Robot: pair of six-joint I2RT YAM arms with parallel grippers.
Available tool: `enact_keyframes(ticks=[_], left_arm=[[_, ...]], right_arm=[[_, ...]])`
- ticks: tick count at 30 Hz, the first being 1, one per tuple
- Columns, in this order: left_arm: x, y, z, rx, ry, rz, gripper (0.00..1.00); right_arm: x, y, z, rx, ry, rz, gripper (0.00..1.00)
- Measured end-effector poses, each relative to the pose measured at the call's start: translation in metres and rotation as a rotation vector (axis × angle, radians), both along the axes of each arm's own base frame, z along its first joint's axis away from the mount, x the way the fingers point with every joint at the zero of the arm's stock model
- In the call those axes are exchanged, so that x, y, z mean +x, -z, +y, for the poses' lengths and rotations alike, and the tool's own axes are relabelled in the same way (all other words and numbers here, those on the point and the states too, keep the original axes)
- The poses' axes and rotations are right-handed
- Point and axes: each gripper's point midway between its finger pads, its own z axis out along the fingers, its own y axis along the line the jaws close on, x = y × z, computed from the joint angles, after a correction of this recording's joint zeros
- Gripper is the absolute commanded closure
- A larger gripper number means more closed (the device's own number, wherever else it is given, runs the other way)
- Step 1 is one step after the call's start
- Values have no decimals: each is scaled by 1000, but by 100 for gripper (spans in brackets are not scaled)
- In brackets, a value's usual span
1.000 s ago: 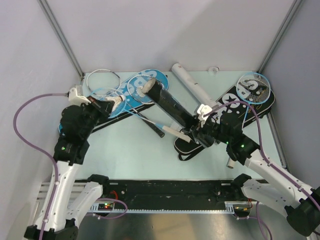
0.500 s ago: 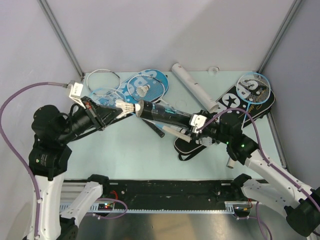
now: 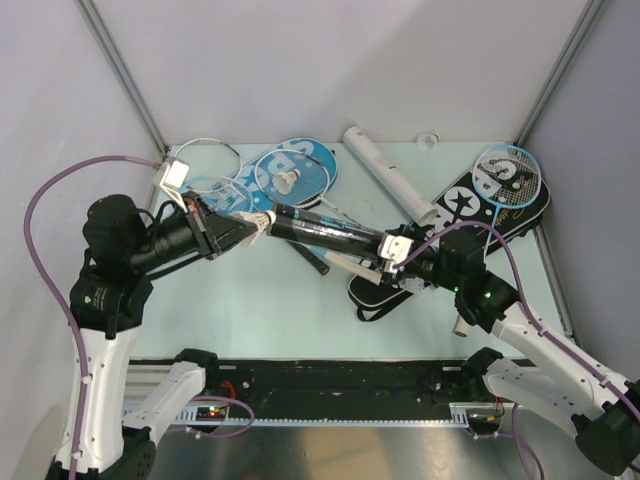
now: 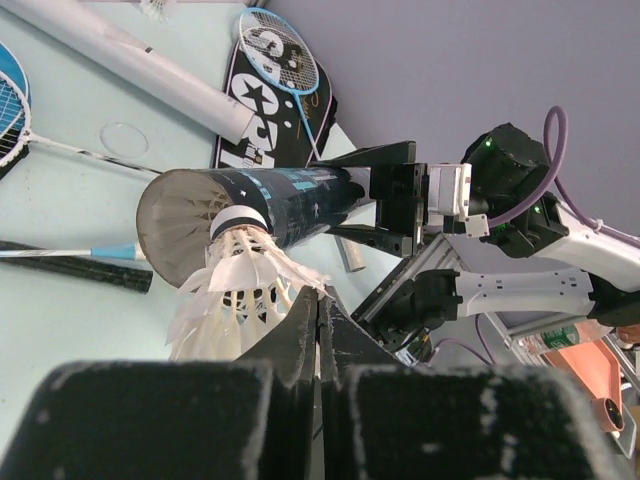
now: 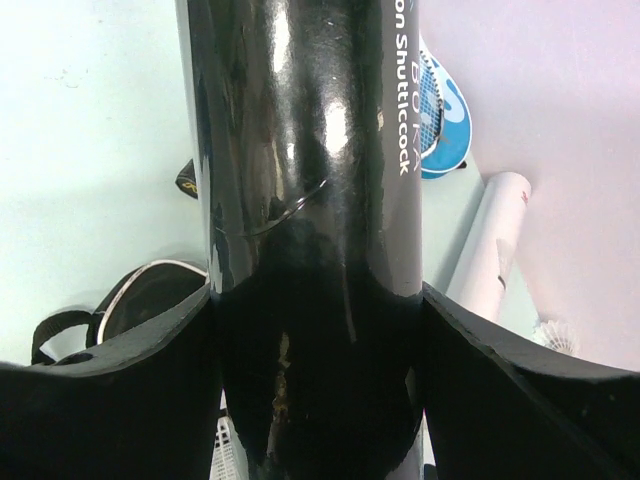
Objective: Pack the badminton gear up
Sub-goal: Place the shuttlecock at the shuttle tube.
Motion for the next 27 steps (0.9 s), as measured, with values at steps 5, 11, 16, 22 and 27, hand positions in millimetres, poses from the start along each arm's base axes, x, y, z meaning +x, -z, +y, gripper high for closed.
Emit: enact_keyframes(ticks=[5,11,16,22,27], left_arm=[[-2,-1,0,2,1,-9,100],[-3,-1,2,8,-9,-16,100],[-4,-5,5,23,-20,-24,100],[-9,-16,6,29,-21,-60,100],[-10,-14,6,35,-18,-52,100]], right_arm=[[0,-3,-1,-2,-1,-15,62],[0,-3,-1,-4,0,-22,62],[-3,-6,-5,3,6,-38,63],[-7,-11,-4,12,-12,-54,63],[-9,-12,-3,15,-22,-55,64]])
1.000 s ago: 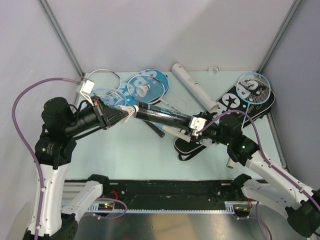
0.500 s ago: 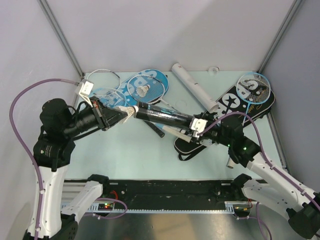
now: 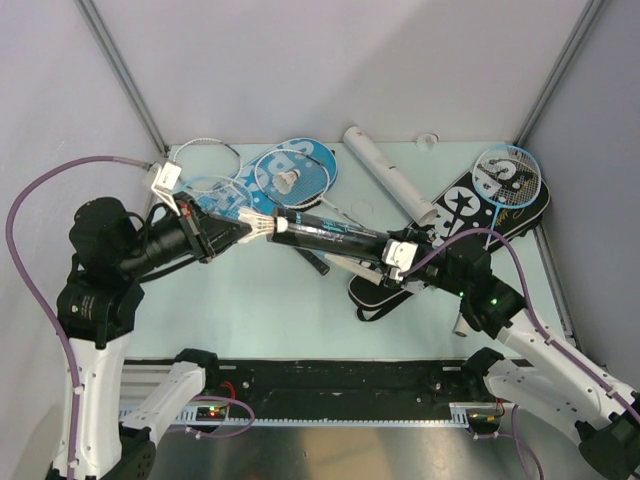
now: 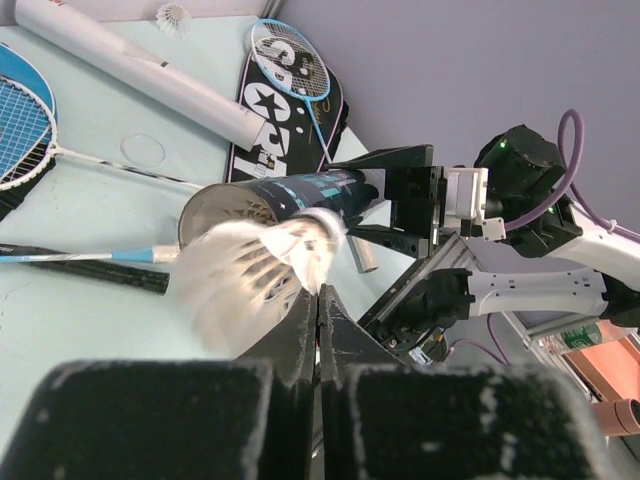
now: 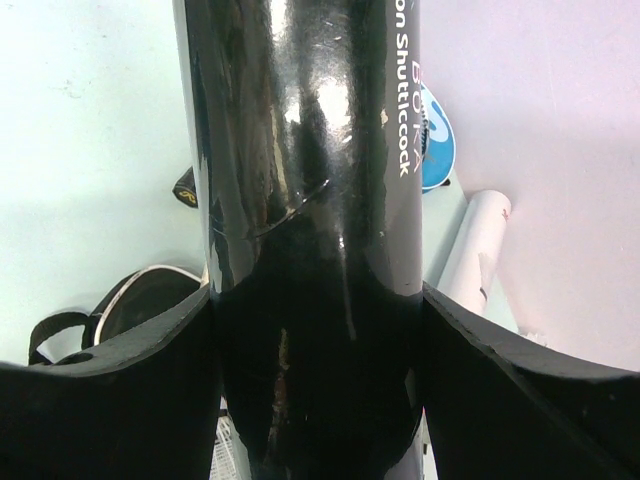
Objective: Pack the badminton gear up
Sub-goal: Place the shuttlecock at the shuttle tube.
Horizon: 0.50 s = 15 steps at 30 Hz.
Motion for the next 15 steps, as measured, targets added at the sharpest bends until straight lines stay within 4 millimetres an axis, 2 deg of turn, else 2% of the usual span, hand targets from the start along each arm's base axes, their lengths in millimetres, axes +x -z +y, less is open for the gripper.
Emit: enact_keyframes(ticks=[10,15], left_arm=[[0,4,1,22,1,-4,100],[6,2,11,68,-56,-32,100]], right_arm=[[-1,-8,-6,13,18,-22,64],[5,-12,-17,19,63,-32,64]])
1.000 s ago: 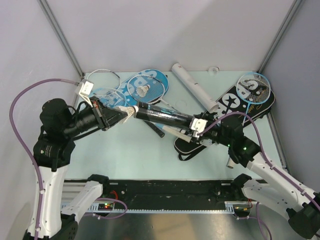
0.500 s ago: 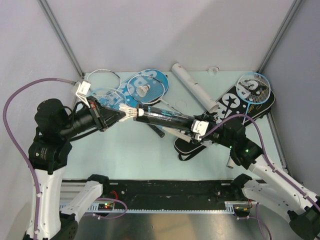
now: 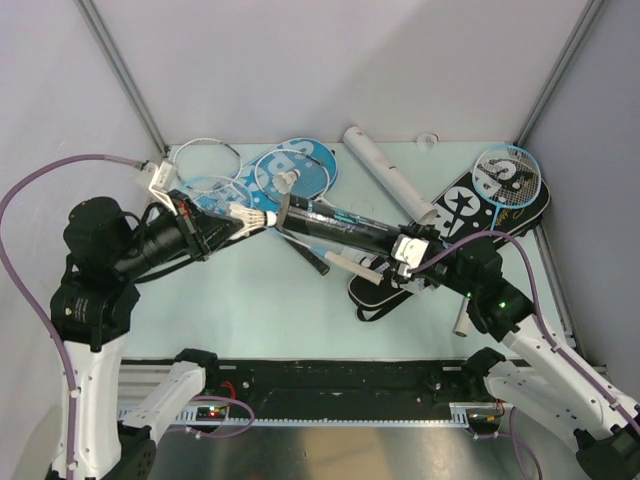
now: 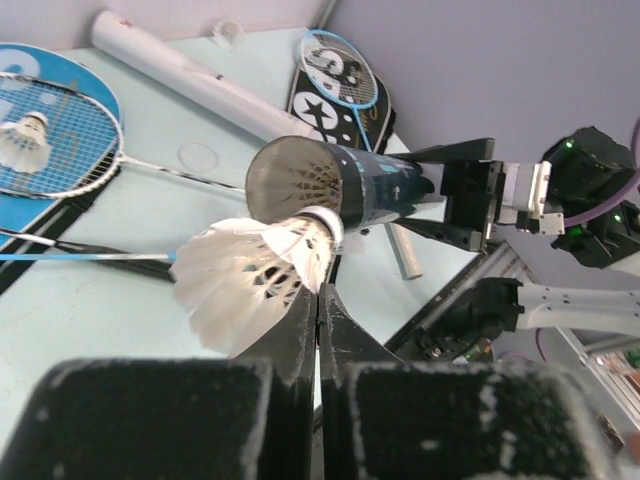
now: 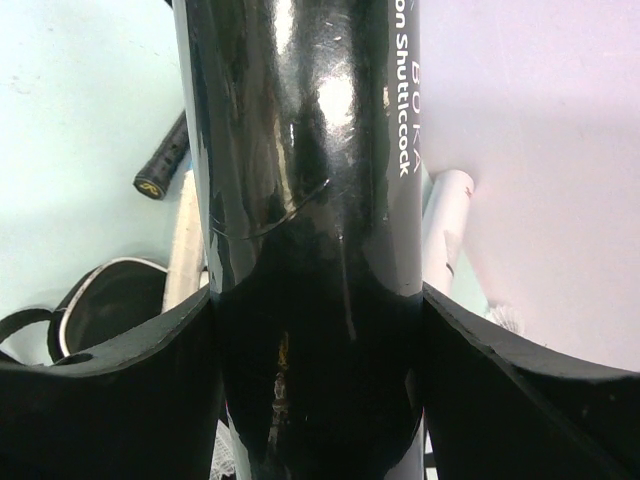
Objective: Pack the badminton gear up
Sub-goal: Place the shuttlecock at the shuttle tube.
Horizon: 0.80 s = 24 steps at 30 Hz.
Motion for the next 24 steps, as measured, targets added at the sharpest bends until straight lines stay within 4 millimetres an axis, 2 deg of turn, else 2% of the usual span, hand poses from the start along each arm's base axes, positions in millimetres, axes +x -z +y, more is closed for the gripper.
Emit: enact_keyframes(ticks=[5,10,24], left_arm=[[6,-9,11,36,-70,-48,100],[6,-11,11,46,-63,-58,100],[12,14,-8,30,69,55,100]], right_arm=[[3,-2,-8,3,28,-7,64],[2,-1,-7,2,17,0,64],[-12,-8,10,33,-76,-7,64]])
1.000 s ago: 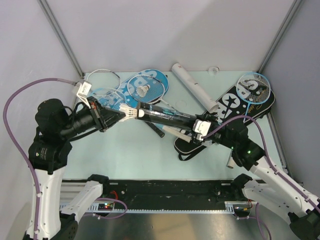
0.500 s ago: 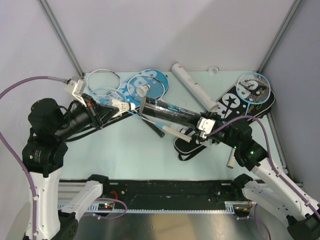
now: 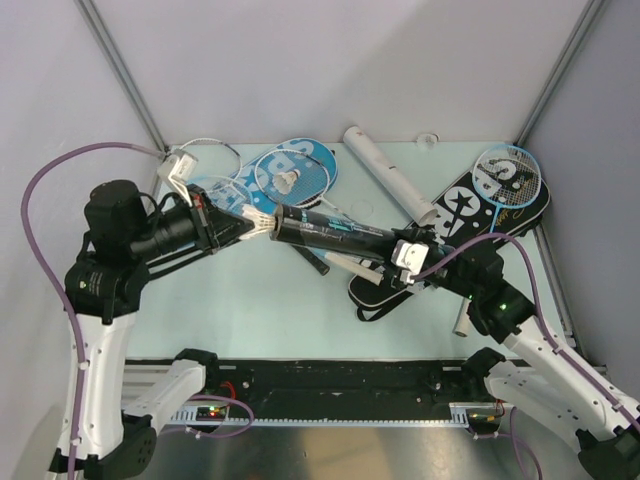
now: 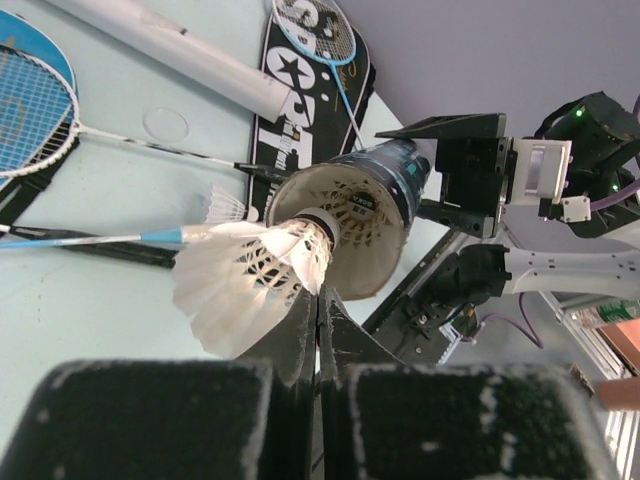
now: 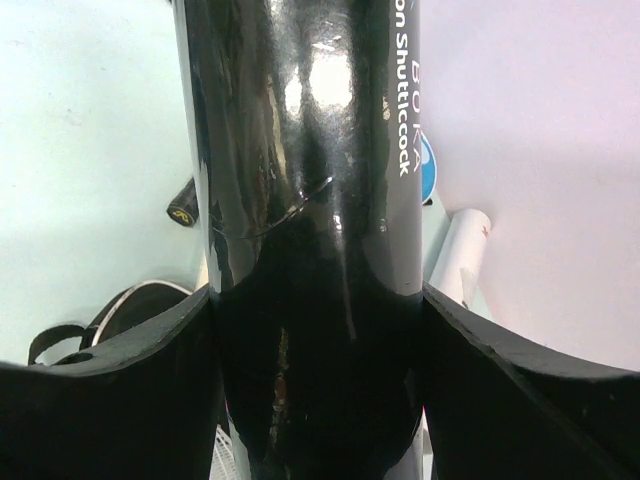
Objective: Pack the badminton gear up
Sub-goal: Place the shuttlecock at the shuttle tube.
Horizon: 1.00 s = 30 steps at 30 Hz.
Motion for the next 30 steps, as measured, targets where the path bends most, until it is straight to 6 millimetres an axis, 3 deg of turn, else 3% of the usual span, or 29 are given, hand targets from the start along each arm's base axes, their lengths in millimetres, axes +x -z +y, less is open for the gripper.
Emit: enact_keyframes(ticks=[11,30], left_arm=[[4,21,-19,-81,95,82,100],[9,33,-32,-179,128,80,98]], right_arm=[[-6,5,22,-5,-64,4,65],[2,20,38,6,-66,56,65]])
